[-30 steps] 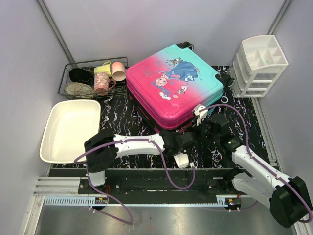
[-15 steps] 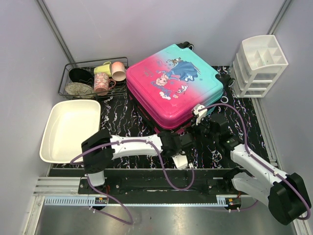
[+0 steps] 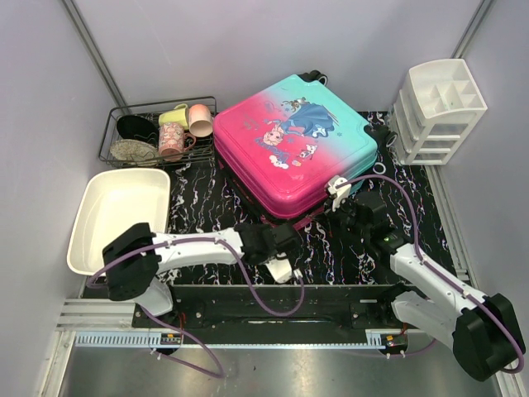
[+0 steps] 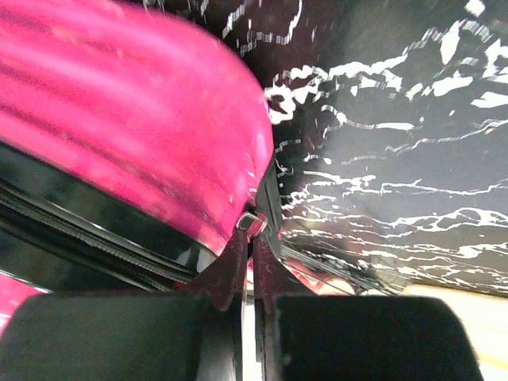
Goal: Open, take out, and arrange the luggage
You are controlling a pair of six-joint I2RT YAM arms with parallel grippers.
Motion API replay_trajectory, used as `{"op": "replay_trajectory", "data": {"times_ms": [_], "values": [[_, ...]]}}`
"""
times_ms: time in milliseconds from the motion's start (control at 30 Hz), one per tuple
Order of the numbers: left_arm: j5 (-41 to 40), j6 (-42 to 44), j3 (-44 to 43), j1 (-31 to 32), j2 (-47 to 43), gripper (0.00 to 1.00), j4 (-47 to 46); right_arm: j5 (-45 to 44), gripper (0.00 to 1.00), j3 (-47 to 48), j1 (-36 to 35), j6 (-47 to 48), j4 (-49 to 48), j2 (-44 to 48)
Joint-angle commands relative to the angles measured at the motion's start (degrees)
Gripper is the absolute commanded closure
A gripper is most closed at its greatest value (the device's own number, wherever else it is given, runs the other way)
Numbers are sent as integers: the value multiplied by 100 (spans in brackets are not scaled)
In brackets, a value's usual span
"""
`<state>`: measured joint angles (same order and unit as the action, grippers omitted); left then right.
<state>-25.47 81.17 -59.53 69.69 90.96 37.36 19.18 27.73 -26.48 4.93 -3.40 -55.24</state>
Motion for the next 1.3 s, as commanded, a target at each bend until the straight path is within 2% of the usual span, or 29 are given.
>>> {"op": "replay_trajectory", "data": {"times_ms": [0,133,367,633,800,867,900,967,1000,1033,1100,1133,1200,1233,1267], "values": [[-388,-260,512,-719,-385,100,545,-1136,100,14,433,412,94,154],[-336,818,1038,-1351,-851,100,-701,-1109,100,-21,486,500,208,251],[191,1963,1750,-2187,-1290,100,-2528,-1162,100,-13,573,650,479,374],[1175,3071,1884,-3688,-1098,100,-3621,-1188,100,22,635,755,744,506],[1894,3353,1664,-4392,-948,100,-3956,-1232,100,66,653,825,858,567],[2116,3362,1646,-4490,-1045,100,-3947,-1241,100,75,662,817,911,585],[2195,3318,1637,-4499,-1106,83,-3904,-1206,100,84,662,799,920,585],[2511,3117,1523,-4499,-1464,51,-3159,-1084,100,145,662,790,972,611],[2808,2985,1462,-4499,-1606,28,-2843,-987,100,180,662,790,981,620],[3150,2749,1192,-4491,-1747,5,-1839,-960,98,268,653,738,1016,646],[3625,2327,874,-4508,-2090,1,-963,-899,89,391,662,624,1095,681],[3802,1777,394,-4526,-2187,1,-19,-864,85,557,662,589,1218,725],[4485,958,-188,-4700,-2170,1,664,-767,71,742,662,449,1359,795],[4672,58,-904,-4762,-1987,1,1293,-793,65,908,662,361,1499,857],[4840,-508,-1268,-4824,-1864,1,1430,-845,54,1006,662,273,1587,892]]}}
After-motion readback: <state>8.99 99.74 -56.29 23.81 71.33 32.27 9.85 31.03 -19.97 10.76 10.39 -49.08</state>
